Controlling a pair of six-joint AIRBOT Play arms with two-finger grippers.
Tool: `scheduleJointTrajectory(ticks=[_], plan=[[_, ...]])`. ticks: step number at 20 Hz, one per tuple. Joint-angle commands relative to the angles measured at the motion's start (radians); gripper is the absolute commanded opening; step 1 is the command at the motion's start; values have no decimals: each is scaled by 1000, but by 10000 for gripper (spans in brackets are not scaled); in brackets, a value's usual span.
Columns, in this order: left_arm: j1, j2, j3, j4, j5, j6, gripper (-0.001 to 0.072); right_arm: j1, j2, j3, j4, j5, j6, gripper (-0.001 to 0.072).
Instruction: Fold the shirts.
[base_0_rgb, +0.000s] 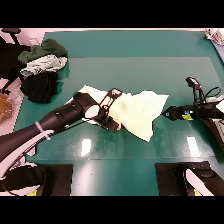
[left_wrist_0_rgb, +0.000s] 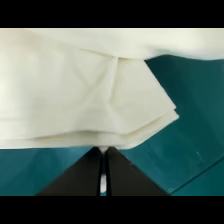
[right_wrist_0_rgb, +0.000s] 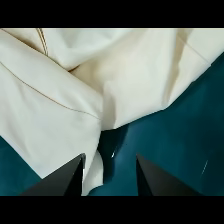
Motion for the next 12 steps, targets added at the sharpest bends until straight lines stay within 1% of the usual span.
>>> scheduleJointTrajectory(ticks=[1, 4, 6, 8, 9, 12], plan=[[0, 82, 30, 124, -111, -62, 26, 1, 0, -56, -1, -4, 0, 383], [0, 90, 30, 192, -199, -85, 26, 0, 0, -143, 0, -40, 0, 382], [0, 92, 30, 193, -216, -90, 26, -2, 0, -162, 5, -90, 1, 382], [0, 98, 30, 192, -213, -122, 26, -1, 0, -163, 23, -150, 15, 382], [0, 99, 30, 191, -212, -137, 26, -1, 0, -163, 66, -180, 14, 383], [0, 99, 30, 178, -204, -136, 26, 50, 0, -163, 193, -272, 2, 382]])
